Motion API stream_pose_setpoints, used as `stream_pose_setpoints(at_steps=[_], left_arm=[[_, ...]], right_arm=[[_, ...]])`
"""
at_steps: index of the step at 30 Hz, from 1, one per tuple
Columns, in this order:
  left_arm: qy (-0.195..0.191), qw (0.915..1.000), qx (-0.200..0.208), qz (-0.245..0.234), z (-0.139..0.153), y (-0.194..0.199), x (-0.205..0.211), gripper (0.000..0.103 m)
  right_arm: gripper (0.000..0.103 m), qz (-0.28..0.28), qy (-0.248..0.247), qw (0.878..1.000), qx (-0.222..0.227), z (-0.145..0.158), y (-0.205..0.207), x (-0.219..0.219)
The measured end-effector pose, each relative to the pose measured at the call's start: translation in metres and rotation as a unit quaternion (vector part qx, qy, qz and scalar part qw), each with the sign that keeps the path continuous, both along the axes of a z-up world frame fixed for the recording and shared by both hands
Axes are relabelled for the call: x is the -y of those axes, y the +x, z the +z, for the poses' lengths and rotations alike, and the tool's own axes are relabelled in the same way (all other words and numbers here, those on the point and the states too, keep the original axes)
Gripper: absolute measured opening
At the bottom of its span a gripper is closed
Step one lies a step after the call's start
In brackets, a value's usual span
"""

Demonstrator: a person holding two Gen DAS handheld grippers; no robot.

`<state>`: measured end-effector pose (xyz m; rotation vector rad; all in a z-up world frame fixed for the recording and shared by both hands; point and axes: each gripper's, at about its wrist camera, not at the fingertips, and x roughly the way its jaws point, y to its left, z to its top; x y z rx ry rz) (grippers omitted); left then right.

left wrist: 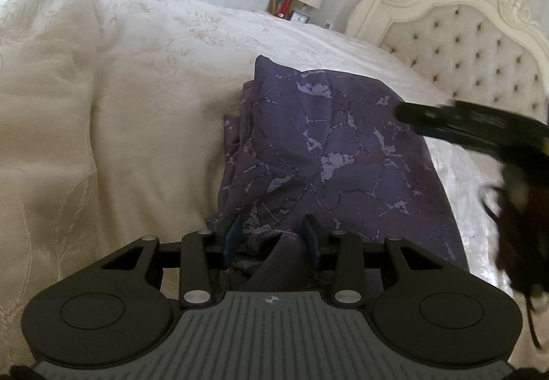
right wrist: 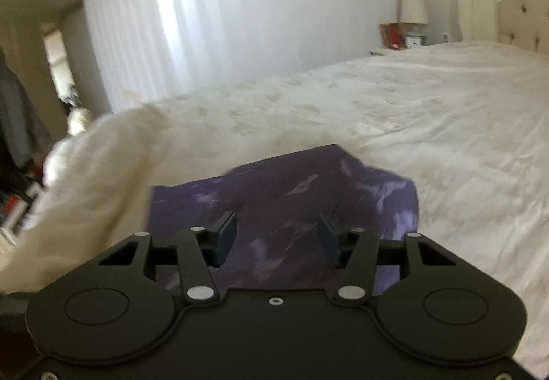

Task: Fold large clothes

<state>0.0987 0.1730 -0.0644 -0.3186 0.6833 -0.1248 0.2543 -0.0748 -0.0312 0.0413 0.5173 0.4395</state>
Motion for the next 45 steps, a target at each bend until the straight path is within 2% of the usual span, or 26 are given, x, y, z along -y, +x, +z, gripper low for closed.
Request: stream_pose_setpoints(at_steps=[5, 7, 11, 14, 18, 19, 21, 22, 23, 25, 27, 28, 29, 31, 35, 39, 42, 45], left_arm=[[-0.006, 1.0, 0.001, -0.001, -0.002, 0.0, 0.0, 0.039], [-0.007, 1.0, 0.002, -0.001, -0.002, 0.001, -0.001, 0.039], [-0.005, 1.0, 0.001, 0.0, -0.004, 0.002, -0.003, 0.039], [-0.009, 1.0, 0.001, 0.001, -0.004, 0.002, -0.004, 0.039], [-0.017, 0.9998, 0.006, 0.001, -0.002, 0.0, -0.004, 0.04], [-0.021, 0.9997, 0.009, 0.001, -0.002, 0.0, -0.005, 0.043], [-0.034, 0.9993, 0.018, -0.004, -0.003, -0.001, -0.007, 0.055], [-0.04, 0.9989, 0.024, -0.007, -0.004, -0.001, -0.008, 0.068], [-0.04, 0.9988, 0.028, -0.006, -0.004, -0.002, -0.008, 0.087], [-0.036, 0.9992, 0.02, 0.001, -0.006, -0.001, -0.009, 0.098], [-0.048, 0.9988, 0.009, 0.003, -0.01, 0.002, -0.013, 0.098], [-0.05, 0.9987, 0.006, 0.006, -0.011, 0.002, -0.015, 0.098], [-0.05, 0.9987, 0.005, 0.009, -0.011, 0.003, -0.016, 0.1], [-0.046, 0.9989, 0.002, 0.012, -0.012, 0.004, -0.016, 0.103], [-0.043, 0.999, -0.001, 0.01, -0.013, 0.004, -0.016, 0.103], [-0.047, 0.9988, -0.005, 0.01, -0.013, 0.004, -0.016, 0.103], [-0.05, 0.9987, -0.009, 0.009, -0.014, 0.006, -0.016, 0.103], [-0.054, 0.9984, -0.013, 0.008, -0.014, 0.007, -0.017, 0.103]], right_arm=[[0.056, -0.045, -0.036, 0.997, -0.051, -0.018, 0.049, -0.01], [0.057, -0.049, -0.065, 0.995, -0.063, -0.029, 0.06, -0.019], [0.057, -0.051, -0.152, 0.986, -0.05, -0.042, 0.062, -0.045], [0.057, -0.051, -0.171, 0.983, -0.047, -0.044, 0.062, -0.051], [0.058, -0.05, -0.155, 0.986, -0.045, -0.042, 0.063, -0.044], [0.059, -0.049, -0.151, 0.986, -0.043, -0.041, 0.061, -0.042], [0.062, -0.047, -0.146, 0.987, -0.038, -0.04, 0.058, -0.04], [0.063, -0.047, -0.145, 0.988, -0.035, -0.039, 0.056, -0.039], [0.064, -0.047, -0.145, 0.988, -0.034, -0.039, 0.055, -0.04], [0.065, -0.049, -0.147, 0.987, -0.03, -0.038, 0.053, -0.039], [0.069, -0.051, -0.142, 0.988, -0.028, -0.036, 0.051, -0.037], [0.076, -0.052, -0.136, 0.989, -0.026, -0.035, 0.049, -0.035], [0.092, -0.052, -0.13, 0.99, -0.025, -0.034, 0.047, -0.033], [0.102, -0.045, -0.118, 0.992, -0.027, -0.033, 0.044, -0.03], [0.102, -0.047, -0.099, 0.994, -0.027, -0.029, 0.034, -0.02], [0.102, -0.063, -0.044, 0.997, -0.025, -0.024, 0.016, 0.004], [0.102, -0.086, 0.017, 0.995, -0.039, -0.023, 0.0, 0.033], [0.102, -0.112, 0.084, 0.988, -0.067, -0.028, -0.012, 0.063]])
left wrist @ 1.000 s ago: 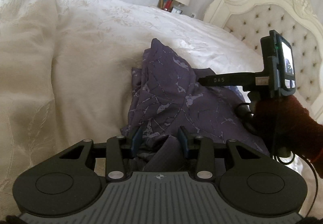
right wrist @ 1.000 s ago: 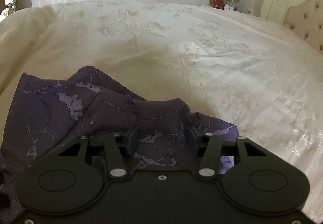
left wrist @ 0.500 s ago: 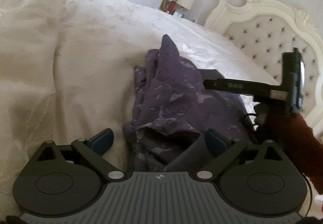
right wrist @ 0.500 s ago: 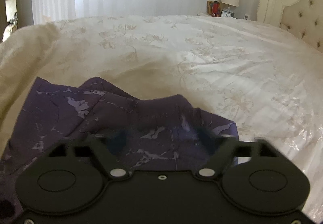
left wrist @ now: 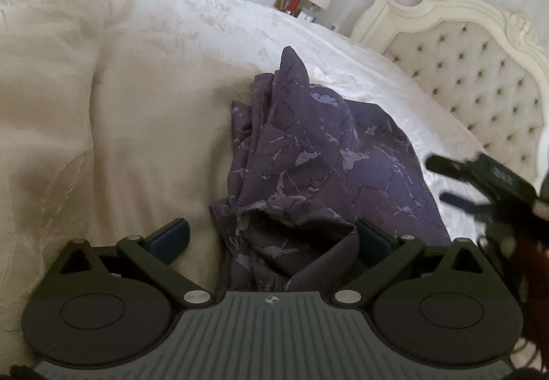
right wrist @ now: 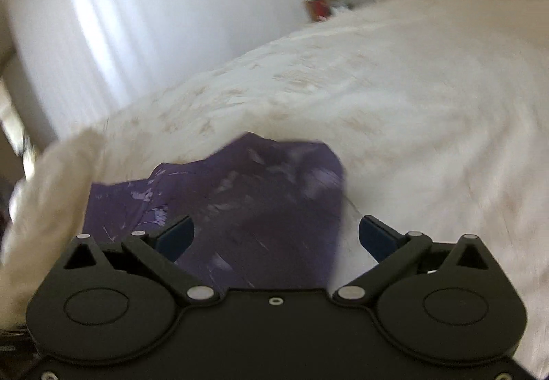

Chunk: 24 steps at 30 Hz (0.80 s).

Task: Fold large clothes

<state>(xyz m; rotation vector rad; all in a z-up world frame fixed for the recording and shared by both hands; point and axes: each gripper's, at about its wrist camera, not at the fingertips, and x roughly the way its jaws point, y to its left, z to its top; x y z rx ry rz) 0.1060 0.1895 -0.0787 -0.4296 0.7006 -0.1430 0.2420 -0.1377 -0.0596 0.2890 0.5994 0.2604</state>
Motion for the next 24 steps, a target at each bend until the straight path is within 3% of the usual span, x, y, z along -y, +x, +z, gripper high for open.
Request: stream_pose_setpoints(at_steps=[4, 11, 18, 22, 24], left_arm=[[-0.005, 1.0, -0.006, -0.005, 0.0, 0.001, 0.0, 0.103], [-0.04, 0.9983, -0.025, -0.034, 0.001, 0.006, 0.003, 0.103], [-0.111, 0.9906, -0.056, -0.058, -0.011, 0.015, -0.003, 0.102], [-0.122, 0.9873, -0.068, -0.076, -0.013, 0.023, -0.003, 0.102], [-0.119, 0.9864, -0.07, -0.089, -0.012, 0.026, 0.002, 0.102]], right_arm=[[0.102, -0.015, 0.086, 0.996, -0.029, -0.015, -0.012, 0.032], [0.102, 0.025, 0.175, 0.983, -0.046, -0.038, -0.016, 0.041], [0.103, 0.092, 0.202, 0.973, -0.066, -0.056, 0.004, 0.021], [0.103, 0.099, 0.226, 0.966, -0.075, -0.062, 0.017, 0.018], [0.096, 0.101, 0.23, 0.965, -0.078, -0.061, 0.019, 0.019]])
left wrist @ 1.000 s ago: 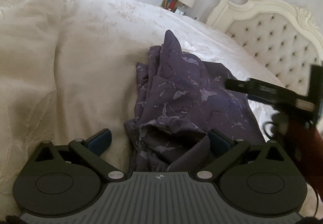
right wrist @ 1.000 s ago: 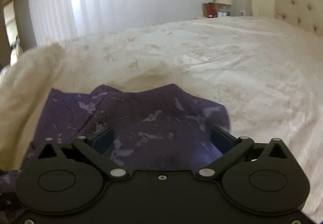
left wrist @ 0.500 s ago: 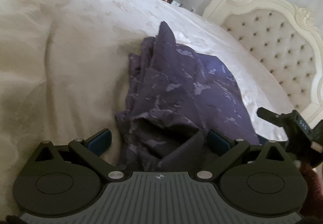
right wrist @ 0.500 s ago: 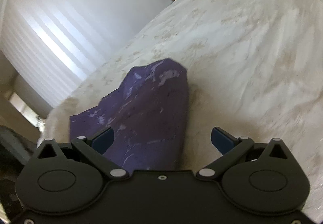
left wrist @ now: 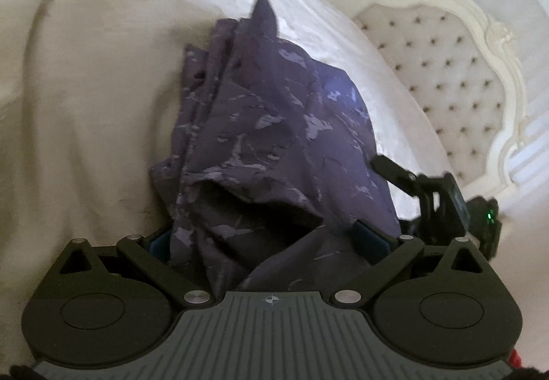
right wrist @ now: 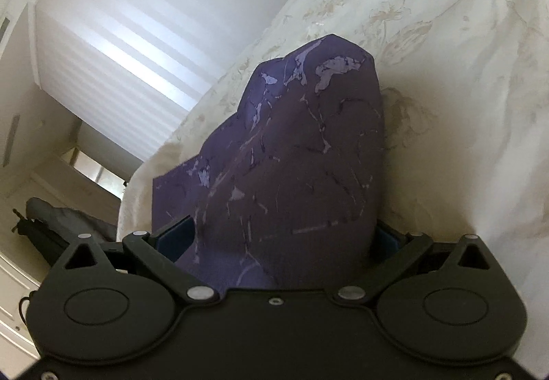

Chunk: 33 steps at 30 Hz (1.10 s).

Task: Fold large clothes

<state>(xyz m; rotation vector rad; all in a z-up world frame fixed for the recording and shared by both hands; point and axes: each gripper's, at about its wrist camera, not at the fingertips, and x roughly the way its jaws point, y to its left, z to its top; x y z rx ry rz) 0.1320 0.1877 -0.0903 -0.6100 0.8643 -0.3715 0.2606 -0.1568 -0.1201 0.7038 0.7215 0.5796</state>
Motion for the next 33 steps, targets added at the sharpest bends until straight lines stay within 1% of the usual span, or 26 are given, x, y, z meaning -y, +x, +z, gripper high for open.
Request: stream_pose_setpoints(at_steps=[1, 2, 4, 5, 8, 12, 17, 20, 22, 24, 25, 26, 27, 28, 29, 30, 31, 32, 33], left_arm=[[0.001, 1.0, 0.001, -0.007, 0.002, 0.001, 0.003, 0.102], [0.003, 0.9999, 0.003, -0.014, 0.003, 0.003, 0.007, 0.102], [0.006, 0.9996, 0.005, -0.027, 0.008, 0.007, 0.019, 0.102], [0.007, 0.9994, 0.005, -0.033, 0.01, 0.009, 0.026, 0.102], [-0.002, 0.9983, 0.007, -0.058, 0.014, 0.017, 0.05, 0.102], [-0.007, 0.9941, 0.013, -0.108, 0.019, 0.03, 0.102, 0.102], [-0.02, 0.9851, 0.023, -0.169, 0.021, 0.059, 0.185, 0.102], [-0.034, 0.98, 0.017, -0.195, 0.017, 0.08, 0.232, 0.102], [-0.031, 0.9774, 0.018, -0.208, 0.015, 0.089, 0.257, 0.101], [-0.016, 0.9763, 0.022, -0.215, 0.013, 0.094, 0.274, 0.1], [-0.002, 0.9768, 0.022, -0.213, 0.011, 0.093, 0.279, 0.095], [0.015, 0.9773, 0.02, -0.21, 0.008, 0.092, 0.281, 0.095], [0.031, 0.9774, 0.02, -0.208, 0.004, 0.09, 0.281, 0.095], [0.045, 0.9774, 0.018, -0.206, -0.001, 0.088, 0.279, 0.096], [0.055, 0.9785, 0.011, -0.199, -0.006, 0.086, 0.274, 0.096], [0.061, 0.9803, 0.003, -0.188, -0.009, 0.087, 0.27, 0.096], [0.057, 0.9831, -0.004, -0.174, -0.014, 0.088, 0.262, 0.096], [0.049, 0.9853, -0.007, -0.164, -0.016, 0.088, 0.256, 0.096], [0.043, 0.9865, -0.009, -0.158, -0.016, 0.088, 0.251, 0.096]], right_arm=[[0.085, -0.002, -0.017, 1.0, 0.002, 0.003, -0.002, -0.001], [0.08, 0.002, -0.029, 1.0, 0.007, 0.007, -0.004, 0.0], [0.074, 0.006, -0.029, 0.999, 0.015, 0.012, -0.011, 0.006], [0.073, 0.005, -0.029, 0.999, 0.018, 0.015, -0.015, 0.01], [0.073, -0.011, -0.048, 0.998, 0.028, 0.025, -0.023, 0.025], [0.073, -0.044, -0.063, 0.997, 0.03, 0.037, -0.038, 0.067], [0.073, -0.109, -0.11, 0.987, 0.033, 0.054, -0.061, 0.132], [0.073, -0.154, -0.142, 0.977, 0.03, 0.062, -0.075, 0.172], [0.074, -0.179, -0.157, 0.971, 0.025, 0.063, -0.082, 0.192], [0.076, -0.2, -0.171, 0.964, 0.017, 0.058, -0.086, 0.207], [0.08, -0.216, -0.18, 0.96, 0.007, 0.053, -0.088, 0.211], [0.085, -0.229, -0.186, 0.956, -0.002, 0.047, -0.088, 0.213], [0.088, -0.239, -0.194, 0.951, -0.008, 0.04, -0.091, 0.214], [0.095, -0.251, -0.207, 0.946, -0.007, 0.031, -0.094, 0.213], [0.1, -0.259, -0.214, 0.942, -0.006, 0.028, -0.096, 0.211], [0.1, -0.268, -0.208, 0.941, -0.01, 0.023, -0.097, 0.212], [0.1, -0.275, -0.192, 0.942, -0.015, 0.021, -0.099, 0.213], [0.1, -0.281, -0.188, 0.941, -0.014, 0.021, -0.1, 0.214], [0.101, -0.285, -0.195, 0.938, -0.009, 0.023, -0.102, 0.212]])
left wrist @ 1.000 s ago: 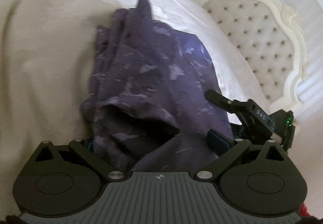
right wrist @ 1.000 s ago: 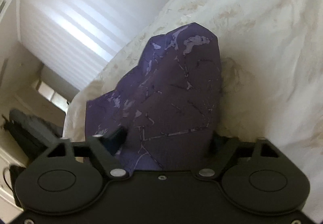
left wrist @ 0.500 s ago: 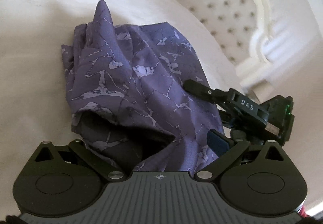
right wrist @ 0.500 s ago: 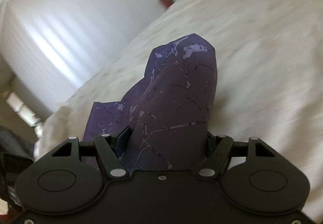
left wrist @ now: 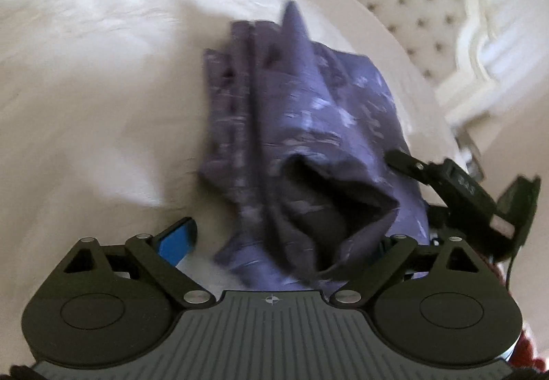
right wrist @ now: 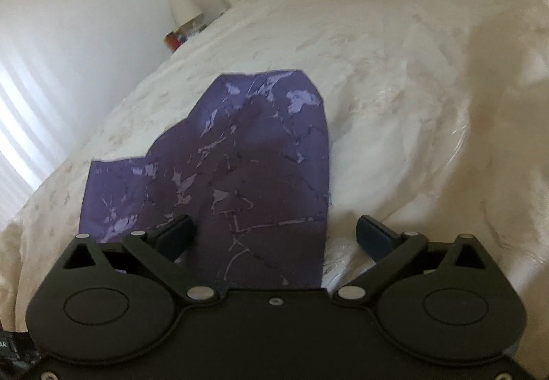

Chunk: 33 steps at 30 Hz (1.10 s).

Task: Fold large clothes

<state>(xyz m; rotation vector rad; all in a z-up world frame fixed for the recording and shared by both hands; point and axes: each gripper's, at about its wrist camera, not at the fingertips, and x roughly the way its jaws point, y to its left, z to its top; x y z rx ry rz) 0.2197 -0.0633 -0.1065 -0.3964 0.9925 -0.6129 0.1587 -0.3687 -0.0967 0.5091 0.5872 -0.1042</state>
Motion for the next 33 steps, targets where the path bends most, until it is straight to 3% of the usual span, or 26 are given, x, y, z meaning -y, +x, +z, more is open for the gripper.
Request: stream_pose_setpoints(at_steps=[2, 8, 12, 18, 21, 28, 33], left_arm=[[0.007, 0.9999, 0.007, 0.003, 0.004, -0.003, -0.004, 0.096], [0.052, 0.9952, 0.081, 0.02, 0.033, -0.03, -0.001, 0.095], [0.117, 0.9821, 0.144, 0.029, 0.057, -0.057, -0.004, 0.095], [0.185, 0.9593, 0.209, 0.041, 0.085, -0.088, 0.001, 0.095], [0.206, 0.9513, 0.226, 0.042, 0.093, -0.101, 0.006, 0.095], [0.211, 0.9503, 0.227, 0.032, 0.1, -0.128, 0.01, 0.095], [0.248, 0.9371, 0.241, 0.05, 0.102, -0.146, 0.008, 0.095]], right_arm=[[0.102, -0.001, -0.025, 1.0, 0.007, 0.003, -0.008, 0.0], [0.102, -0.016, -0.098, 0.993, 0.062, 0.029, -0.027, -0.017], [0.102, -0.031, -0.13, 0.988, 0.073, 0.046, -0.043, -0.035], [0.102, -0.063, -0.111, 0.989, 0.071, 0.068, -0.083, -0.06], [0.102, -0.074, -0.102, 0.99, 0.06, 0.076, -0.102, -0.071], [0.102, -0.084, -0.096, 0.991, 0.031, 0.082, -0.134, -0.095], [0.102, -0.076, -0.12, 0.99, 0.021, 0.084, -0.154, -0.112]])
